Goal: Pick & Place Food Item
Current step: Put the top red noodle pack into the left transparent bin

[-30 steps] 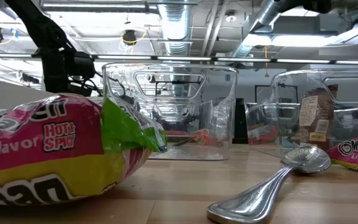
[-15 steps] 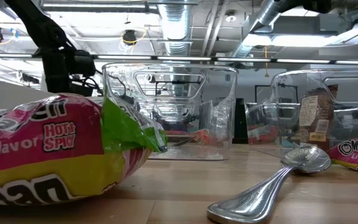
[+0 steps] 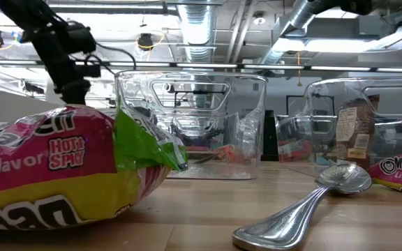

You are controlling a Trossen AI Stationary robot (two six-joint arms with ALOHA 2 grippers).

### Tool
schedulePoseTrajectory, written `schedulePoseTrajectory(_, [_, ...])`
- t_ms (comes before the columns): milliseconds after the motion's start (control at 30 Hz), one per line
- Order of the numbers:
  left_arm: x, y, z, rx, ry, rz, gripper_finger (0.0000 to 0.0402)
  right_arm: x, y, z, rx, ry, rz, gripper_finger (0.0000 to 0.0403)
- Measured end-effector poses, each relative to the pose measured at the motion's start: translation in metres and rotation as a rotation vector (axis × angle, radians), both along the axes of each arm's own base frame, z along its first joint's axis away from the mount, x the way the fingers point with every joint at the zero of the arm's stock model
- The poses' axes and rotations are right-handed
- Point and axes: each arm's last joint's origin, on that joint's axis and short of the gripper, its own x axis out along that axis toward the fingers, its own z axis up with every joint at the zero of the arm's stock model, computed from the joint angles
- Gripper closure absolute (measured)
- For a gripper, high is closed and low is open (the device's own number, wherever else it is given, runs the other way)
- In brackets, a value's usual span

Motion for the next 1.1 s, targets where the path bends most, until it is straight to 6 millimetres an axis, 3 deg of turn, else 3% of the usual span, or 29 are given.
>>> schedulePoseTrajectory(200, [-0.006, -0.011, 0.015, 0.037, -0.133, 0.048, 0.0401, 0.000, 0.000, 0.000, 0.000, 0.000, 0.000, 0.0284])
schedulePoseTrajectory(367, [-0.009, -0.016, 0.015, -0.006, -0.152, 0.101, 0.0401, 0.000, 0.000, 0.000, 0.000, -0.001, 0.000, 0.0284])
schedulePoseTrajectory(900, [0.009, 0.011, -0.032, -0.239, 0.052, 0.113, 0.0401, 0.000, -0.002, 0.000, 0.002, -0.002, -0.008, 0.0284])
schedulePoseTrajectory(1100, [0.014, 0.017, -0.044, -0.304, 0.046, 0.192, 0.0401, 0.001, -0.005, 0.000, 0.003, -0.002, -0.028, 0.0284])
